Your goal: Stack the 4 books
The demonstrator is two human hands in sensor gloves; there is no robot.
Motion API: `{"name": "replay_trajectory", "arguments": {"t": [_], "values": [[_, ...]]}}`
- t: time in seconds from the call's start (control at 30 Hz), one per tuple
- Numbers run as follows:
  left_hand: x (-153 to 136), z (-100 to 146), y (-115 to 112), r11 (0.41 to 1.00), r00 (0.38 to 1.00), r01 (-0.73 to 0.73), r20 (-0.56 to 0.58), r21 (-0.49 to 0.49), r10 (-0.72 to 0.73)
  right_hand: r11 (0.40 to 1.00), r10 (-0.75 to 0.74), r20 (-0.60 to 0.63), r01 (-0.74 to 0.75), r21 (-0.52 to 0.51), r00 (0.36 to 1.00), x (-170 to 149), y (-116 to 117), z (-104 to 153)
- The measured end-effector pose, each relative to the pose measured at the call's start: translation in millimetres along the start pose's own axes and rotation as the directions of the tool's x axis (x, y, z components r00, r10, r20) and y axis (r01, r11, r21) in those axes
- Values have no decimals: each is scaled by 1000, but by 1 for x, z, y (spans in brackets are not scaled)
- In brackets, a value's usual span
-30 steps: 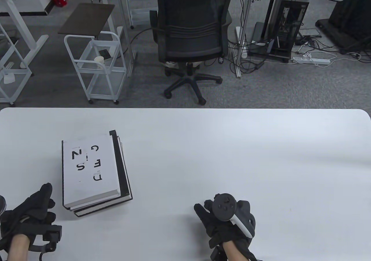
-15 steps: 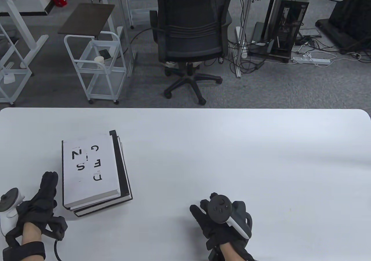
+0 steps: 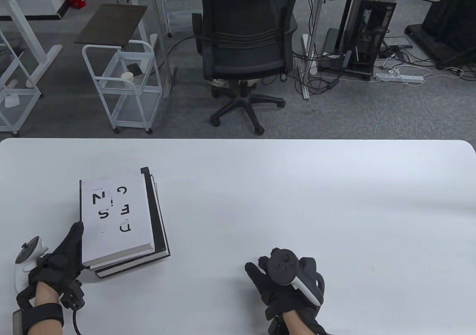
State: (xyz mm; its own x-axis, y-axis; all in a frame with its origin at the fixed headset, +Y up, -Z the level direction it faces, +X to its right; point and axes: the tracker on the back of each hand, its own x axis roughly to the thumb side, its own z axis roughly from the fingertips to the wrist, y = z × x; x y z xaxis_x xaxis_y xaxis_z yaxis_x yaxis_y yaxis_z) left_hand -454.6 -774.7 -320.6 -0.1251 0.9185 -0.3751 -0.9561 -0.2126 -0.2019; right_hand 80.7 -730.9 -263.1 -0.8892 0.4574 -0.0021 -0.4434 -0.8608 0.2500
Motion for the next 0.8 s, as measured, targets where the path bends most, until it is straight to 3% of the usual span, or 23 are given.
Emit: {"name": "replay_trajectory", "arguments": {"t": [0.17,0.6,0.8], "values": [[-1,-8,-1,1000,999,-22,46,5,22,1000,-4,-9,4,4,1000,-1,-1,0],[-9,-22,-1,995,996,-70,42,-68,73,1000,-16,-33,16,5,999,-4,-4,0],[-7,-27,-12,997,998,-49,47,-60,51,1000,-21,-37,22,5,999,-4,-5,0]]}}
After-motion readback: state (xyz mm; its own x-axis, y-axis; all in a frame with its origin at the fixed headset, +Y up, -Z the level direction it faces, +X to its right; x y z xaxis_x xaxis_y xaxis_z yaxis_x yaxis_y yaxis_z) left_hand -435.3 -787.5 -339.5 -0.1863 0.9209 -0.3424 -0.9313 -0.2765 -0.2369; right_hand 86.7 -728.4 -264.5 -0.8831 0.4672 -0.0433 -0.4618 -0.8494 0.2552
